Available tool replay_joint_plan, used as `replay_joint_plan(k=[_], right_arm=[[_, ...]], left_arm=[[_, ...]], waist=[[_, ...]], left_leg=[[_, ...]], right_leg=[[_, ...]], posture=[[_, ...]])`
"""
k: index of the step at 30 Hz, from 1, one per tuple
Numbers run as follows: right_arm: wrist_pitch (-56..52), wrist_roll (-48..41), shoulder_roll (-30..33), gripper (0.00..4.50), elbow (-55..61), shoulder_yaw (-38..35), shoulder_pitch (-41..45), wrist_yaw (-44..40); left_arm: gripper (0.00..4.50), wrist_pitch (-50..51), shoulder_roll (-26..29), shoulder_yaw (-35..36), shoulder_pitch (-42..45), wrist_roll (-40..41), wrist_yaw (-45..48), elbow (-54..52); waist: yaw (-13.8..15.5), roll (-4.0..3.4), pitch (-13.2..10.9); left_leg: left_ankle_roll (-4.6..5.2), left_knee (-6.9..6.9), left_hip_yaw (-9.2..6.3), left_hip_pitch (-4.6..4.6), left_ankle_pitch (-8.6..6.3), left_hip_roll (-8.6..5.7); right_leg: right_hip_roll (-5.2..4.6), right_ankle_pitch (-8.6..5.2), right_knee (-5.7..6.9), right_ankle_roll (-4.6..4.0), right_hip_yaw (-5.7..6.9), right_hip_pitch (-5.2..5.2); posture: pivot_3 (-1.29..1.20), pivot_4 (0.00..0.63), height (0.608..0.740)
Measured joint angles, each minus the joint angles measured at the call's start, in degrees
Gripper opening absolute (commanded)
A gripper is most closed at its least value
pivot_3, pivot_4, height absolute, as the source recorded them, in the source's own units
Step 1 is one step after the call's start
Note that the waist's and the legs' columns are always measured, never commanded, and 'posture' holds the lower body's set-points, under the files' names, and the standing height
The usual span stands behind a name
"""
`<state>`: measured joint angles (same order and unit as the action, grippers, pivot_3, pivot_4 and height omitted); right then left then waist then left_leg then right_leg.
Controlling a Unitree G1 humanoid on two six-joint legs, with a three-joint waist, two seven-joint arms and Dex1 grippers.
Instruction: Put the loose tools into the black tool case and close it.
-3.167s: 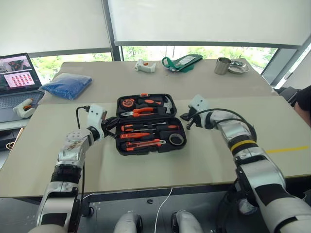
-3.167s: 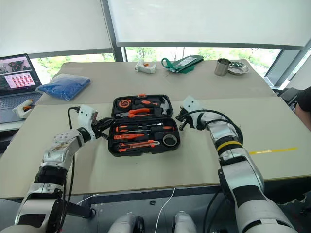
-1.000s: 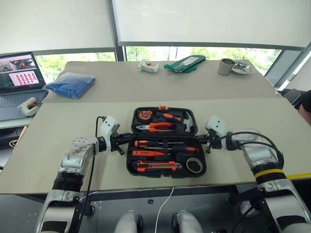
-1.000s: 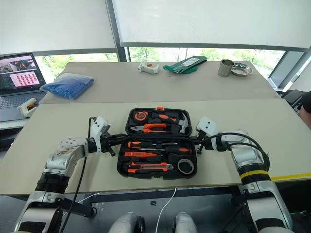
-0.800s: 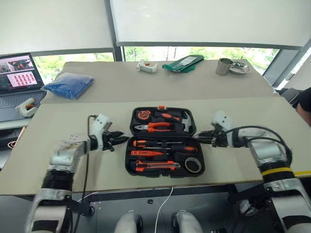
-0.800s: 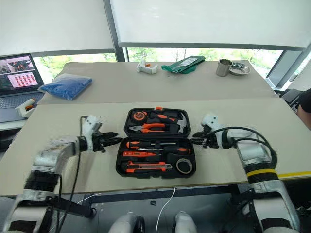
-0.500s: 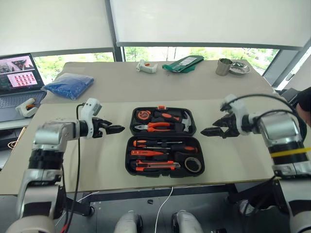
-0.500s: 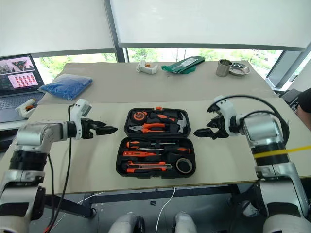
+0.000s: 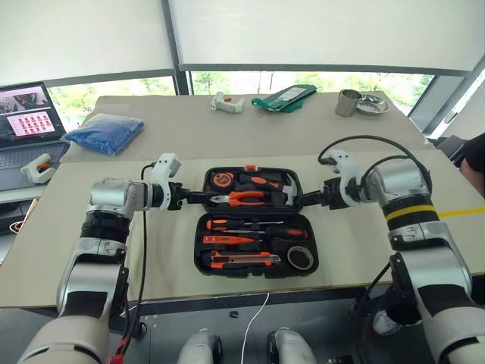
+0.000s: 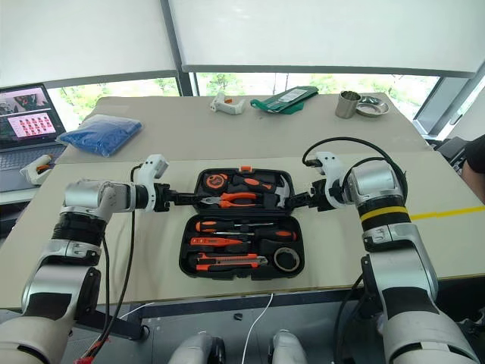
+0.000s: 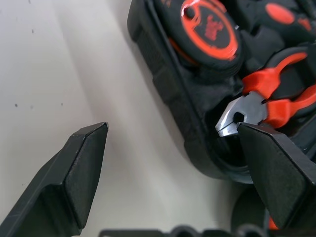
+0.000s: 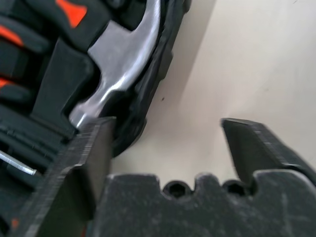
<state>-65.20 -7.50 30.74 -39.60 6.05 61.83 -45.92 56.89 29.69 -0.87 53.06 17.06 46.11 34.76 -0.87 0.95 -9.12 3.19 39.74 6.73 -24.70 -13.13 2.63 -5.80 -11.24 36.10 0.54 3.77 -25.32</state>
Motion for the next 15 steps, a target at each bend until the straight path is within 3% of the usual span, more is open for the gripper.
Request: replay_joint_plan(k=[3,4,8,15], right_arm=[[1.1,-0.1,-0.8,1.72,-1.9,-0.1,0.8,0.7],[1.2,-0.3,-1.0,1.43,-2.5,-0.1,1.0,0.7],[1.4,-0.6,-2.0,0.12,-3.9,-0.1,2.0,0.7],[2.3,-0.7,-2.7,0.00,-5.0,-1.7,2.1,1.6]], left_arm=[[4.50,0.0,-0.4,0.0,0.4,0.0,0.0,0.7],[3.96,0.0,-0.4,0.0,0.5,0.0,-0.1,0.9],[2.71,-0.1,-1.2,0.6,0.7,0.3,-0.4,2.3],[0.13,0.6,-3.2,4.1,1.6,2.2,-0.5,4.5]], waist=[[0.0,0.00,0.0],[0.1,0.00,0.0],[0.1,0.00,0.0],[0.0,0.00,0.0]], left_leg=[[0.00,0.00,-0.01,0.00,0.00,0.00],[0.00,0.00,-0.01,0.01,0.00,-0.01],[0.01,0.04,-0.03,0.04,0.00,-0.01],[0.09,0.04,-0.07,0.08,0.06,-0.06]], right_leg=[[-0.01,0.00,0.00,0.00,0.00,0.02],[-0.02,0.00,0.00,0.01,0.00,0.02],[-0.05,0.03,0.01,0.04,0.02,0.09],[-0.19,0.10,0.04,0.13,-0.01,0.13]], posture=[[0.00,0.150,0.740],[0.00,0.150,0.740],[0.00,0.150,0.740],[0.00,0.150,0.740]])
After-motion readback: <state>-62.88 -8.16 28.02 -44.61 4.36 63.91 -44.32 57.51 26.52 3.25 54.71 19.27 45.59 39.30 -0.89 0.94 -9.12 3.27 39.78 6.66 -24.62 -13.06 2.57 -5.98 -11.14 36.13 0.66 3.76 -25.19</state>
